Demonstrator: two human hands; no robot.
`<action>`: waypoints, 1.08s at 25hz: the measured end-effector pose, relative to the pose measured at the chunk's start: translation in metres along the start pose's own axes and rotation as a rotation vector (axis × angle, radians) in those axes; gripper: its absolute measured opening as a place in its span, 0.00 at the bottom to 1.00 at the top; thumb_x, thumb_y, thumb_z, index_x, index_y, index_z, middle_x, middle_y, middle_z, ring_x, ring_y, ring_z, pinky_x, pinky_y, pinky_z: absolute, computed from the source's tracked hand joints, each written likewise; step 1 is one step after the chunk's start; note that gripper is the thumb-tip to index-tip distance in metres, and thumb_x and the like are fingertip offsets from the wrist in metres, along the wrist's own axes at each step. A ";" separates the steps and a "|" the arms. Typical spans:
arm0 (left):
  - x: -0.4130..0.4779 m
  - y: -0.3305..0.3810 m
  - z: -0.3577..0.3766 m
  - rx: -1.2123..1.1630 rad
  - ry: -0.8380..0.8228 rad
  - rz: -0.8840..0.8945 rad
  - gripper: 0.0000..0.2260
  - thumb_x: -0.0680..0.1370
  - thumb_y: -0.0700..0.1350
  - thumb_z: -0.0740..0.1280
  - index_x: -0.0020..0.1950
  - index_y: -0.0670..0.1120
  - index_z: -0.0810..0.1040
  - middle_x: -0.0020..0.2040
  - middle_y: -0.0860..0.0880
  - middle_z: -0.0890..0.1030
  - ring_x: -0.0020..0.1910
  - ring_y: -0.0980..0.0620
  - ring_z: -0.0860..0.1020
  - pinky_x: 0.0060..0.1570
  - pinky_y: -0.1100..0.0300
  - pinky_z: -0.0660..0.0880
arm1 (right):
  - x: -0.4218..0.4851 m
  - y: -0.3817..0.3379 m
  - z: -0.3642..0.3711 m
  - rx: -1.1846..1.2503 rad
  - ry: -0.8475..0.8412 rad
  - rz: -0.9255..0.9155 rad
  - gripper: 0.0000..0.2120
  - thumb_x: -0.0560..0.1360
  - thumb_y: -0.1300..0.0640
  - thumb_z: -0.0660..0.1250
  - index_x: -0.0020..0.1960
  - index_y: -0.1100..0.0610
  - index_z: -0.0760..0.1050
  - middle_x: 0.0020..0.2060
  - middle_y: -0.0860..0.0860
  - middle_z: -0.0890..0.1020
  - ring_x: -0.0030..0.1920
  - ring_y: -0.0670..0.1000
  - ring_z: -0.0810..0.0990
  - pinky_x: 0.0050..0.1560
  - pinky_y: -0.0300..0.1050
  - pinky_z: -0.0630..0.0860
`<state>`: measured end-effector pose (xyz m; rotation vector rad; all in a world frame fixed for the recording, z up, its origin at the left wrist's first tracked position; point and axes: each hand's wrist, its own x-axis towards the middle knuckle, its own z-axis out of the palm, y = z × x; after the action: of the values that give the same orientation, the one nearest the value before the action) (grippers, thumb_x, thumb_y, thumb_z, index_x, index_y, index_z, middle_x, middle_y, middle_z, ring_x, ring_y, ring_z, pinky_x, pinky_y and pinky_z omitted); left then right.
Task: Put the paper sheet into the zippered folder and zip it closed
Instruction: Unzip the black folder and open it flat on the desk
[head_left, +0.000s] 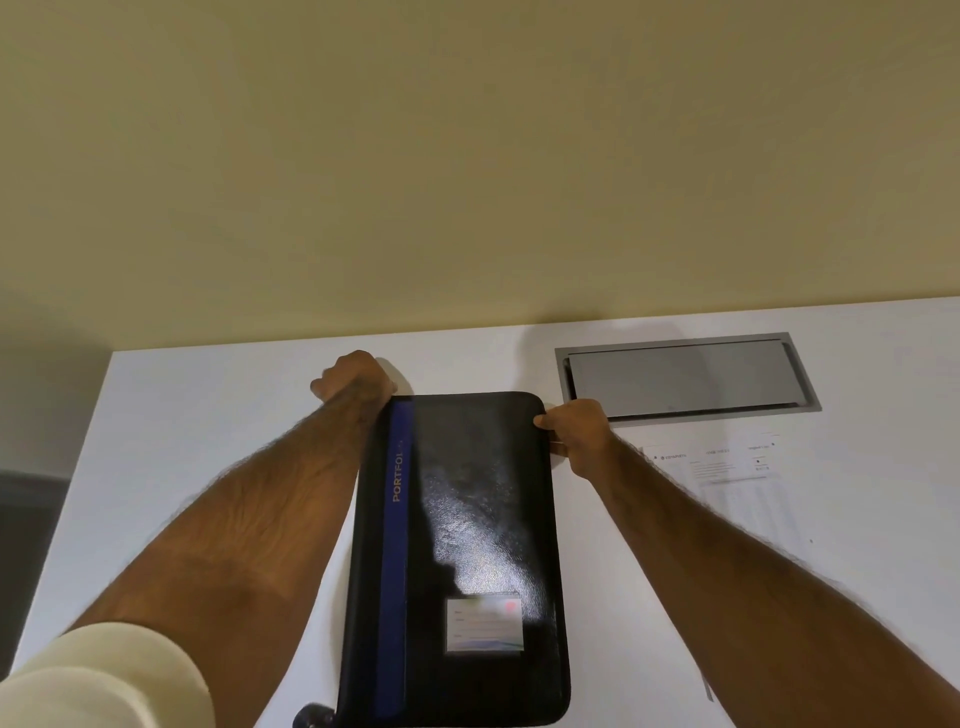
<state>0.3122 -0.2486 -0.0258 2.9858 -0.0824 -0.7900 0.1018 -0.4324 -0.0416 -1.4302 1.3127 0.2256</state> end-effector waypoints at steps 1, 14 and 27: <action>0.002 0.001 0.002 -0.014 -0.018 -0.023 0.21 0.80 0.51 0.68 0.70 0.43 0.73 0.70 0.43 0.75 0.69 0.42 0.72 0.66 0.50 0.67 | 0.001 0.000 0.000 0.011 0.001 0.004 0.16 0.78 0.58 0.71 0.60 0.68 0.75 0.59 0.61 0.82 0.59 0.62 0.82 0.63 0.52 0.79; 0.003 0.027 0.012 0.103 0.041 0.080 0.15 0.74 0.46 0.67 0.61 0.45 0.78 0.58 0.45 0.81 0.60 0.43 0.77 0.58 0.52 0.64 | 0.006 0.005 0.001 0.052 0.040 0.015 0.09 0.77 0.58 0.72 0.48 0.62 0.74 0.47 0.55 0.80 0.46 0.55 0.81 0.49 0.45 0.79; -0.059 0.106 0.034 0.002 0.006 0.308 0.16 0.74 0.46 0.69 0.60 0.44 0.78 0.60 0.44 0.81 0.61 0.42 0.78 0.62 0.52 0.68 | 0.004 0.007 -0.001 0.105 0.025 0.007 0.08 0.77 0.60 0.72 0.51 0.63 0.76 0.47 0.55 0.81 0.46 0.54 0.81 0.46 0.43 0.78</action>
<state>0.2398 -0.3517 -0.0199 2.8729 -0.5279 -0.7418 0.0976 -0.4341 -0.0480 -1.3439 1.3306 0.1419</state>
